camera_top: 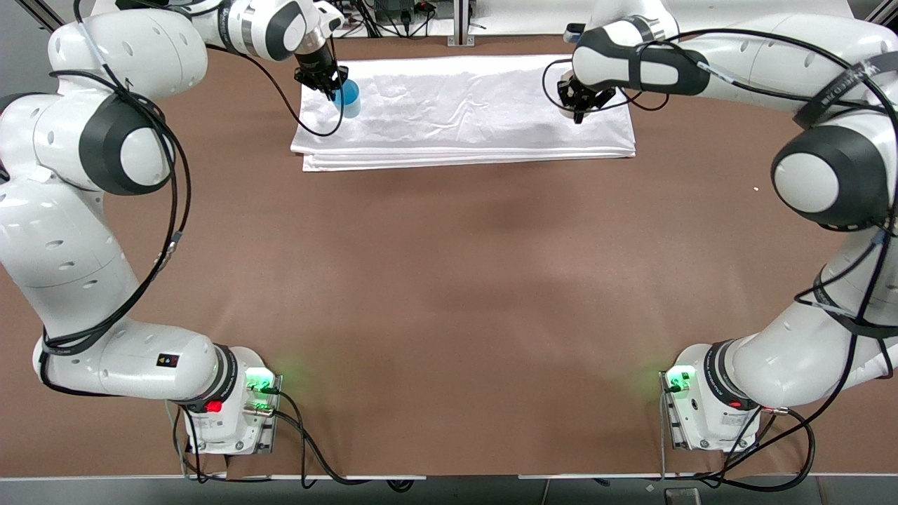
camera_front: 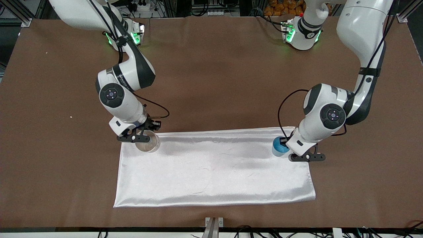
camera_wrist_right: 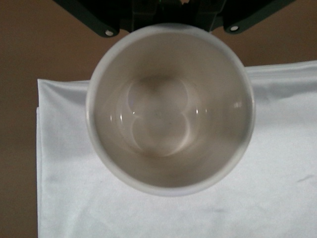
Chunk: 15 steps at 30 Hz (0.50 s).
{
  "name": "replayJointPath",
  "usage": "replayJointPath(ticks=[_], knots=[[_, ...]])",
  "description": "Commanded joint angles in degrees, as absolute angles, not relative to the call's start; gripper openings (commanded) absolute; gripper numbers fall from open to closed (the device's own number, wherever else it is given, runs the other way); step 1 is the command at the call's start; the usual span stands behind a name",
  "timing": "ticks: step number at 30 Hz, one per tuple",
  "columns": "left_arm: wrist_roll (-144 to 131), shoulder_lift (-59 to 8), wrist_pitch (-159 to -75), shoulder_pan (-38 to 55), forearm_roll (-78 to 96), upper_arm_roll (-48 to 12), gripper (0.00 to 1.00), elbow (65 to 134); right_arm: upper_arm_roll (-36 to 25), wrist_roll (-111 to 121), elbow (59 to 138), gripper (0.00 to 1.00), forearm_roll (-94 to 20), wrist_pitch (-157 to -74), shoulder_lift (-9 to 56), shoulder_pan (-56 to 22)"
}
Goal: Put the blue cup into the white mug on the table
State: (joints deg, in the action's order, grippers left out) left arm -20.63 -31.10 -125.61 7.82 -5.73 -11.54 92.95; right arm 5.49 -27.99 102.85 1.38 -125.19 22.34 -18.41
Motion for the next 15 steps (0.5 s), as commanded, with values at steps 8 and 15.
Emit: replayJointPath(ticks=[8,15], knots=[[-24.6,-28.4,-121.1,9.6,-7.6,-11.4,0.0,92.8,5.4,-30.1,121.5,0.0,1.3,-132.5,8.2,-19.1],[-24.7,-27.8,-120.4,10.1,-7.6,-11.4,0.0,92.8,5.5,-30.2,129.2,0.0,1.2,-137.4,3.6,-19.6]])
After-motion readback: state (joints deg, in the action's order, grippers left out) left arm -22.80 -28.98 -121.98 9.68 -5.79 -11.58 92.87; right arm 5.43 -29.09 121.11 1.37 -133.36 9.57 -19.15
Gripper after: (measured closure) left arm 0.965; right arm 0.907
